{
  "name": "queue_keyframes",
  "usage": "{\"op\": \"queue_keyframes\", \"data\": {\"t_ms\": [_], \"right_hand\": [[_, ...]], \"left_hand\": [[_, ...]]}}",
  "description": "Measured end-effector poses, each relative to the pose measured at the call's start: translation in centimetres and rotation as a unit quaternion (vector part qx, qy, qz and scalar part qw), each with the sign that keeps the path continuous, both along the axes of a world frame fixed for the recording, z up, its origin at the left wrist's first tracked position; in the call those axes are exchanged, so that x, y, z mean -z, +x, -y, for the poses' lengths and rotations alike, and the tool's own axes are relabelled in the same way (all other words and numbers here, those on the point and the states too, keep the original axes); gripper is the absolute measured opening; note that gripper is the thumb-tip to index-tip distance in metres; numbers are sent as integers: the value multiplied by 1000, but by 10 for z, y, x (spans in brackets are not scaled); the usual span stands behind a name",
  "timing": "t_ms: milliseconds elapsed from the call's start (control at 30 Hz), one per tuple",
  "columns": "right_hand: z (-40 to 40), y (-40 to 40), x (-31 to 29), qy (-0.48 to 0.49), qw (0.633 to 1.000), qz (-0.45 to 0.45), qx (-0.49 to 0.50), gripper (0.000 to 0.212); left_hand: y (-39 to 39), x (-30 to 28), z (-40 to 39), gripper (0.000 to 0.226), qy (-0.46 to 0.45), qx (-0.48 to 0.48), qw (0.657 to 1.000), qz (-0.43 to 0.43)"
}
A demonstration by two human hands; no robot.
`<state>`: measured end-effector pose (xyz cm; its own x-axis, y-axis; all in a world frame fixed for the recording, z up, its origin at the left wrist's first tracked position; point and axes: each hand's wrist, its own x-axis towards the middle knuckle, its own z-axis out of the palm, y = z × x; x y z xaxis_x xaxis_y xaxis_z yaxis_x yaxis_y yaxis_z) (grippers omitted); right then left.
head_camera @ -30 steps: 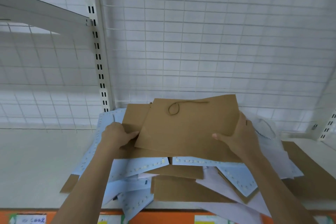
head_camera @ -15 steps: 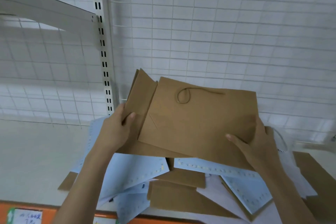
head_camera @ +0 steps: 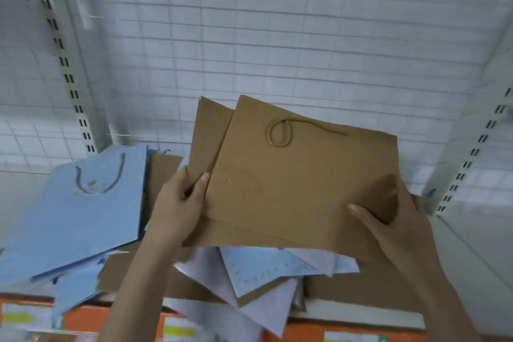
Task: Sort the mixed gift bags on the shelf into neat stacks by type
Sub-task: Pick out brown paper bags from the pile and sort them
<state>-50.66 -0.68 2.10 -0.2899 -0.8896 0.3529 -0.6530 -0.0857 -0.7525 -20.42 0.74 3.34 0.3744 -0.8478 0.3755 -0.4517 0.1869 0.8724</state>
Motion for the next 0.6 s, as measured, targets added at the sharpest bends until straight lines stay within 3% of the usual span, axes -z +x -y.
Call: {"op": "queue_keyframes", "data": {"t_ms": [133, 267, 400, 600], "right_hand": [[-13, -61, 11, 20, 1000, 3, 16, 93], [-18, -103, 21, 38, 999, 12, 37, 90], [-16, -132, 30, 63, 995, 33, 63, 101], [-18, -177, 49, 106, 990, 28, 94, 83]], "left_hand": [[-64, 15, -9, 32, 20, 6, 1000, -19], [-111, 18, -6, 10, -2, 13, 1000, 5], [-144, 22, 6, 18, -17, 39, 998, 40], [-185, 33, 22, 12, 20, 100, 995, -10]]}}
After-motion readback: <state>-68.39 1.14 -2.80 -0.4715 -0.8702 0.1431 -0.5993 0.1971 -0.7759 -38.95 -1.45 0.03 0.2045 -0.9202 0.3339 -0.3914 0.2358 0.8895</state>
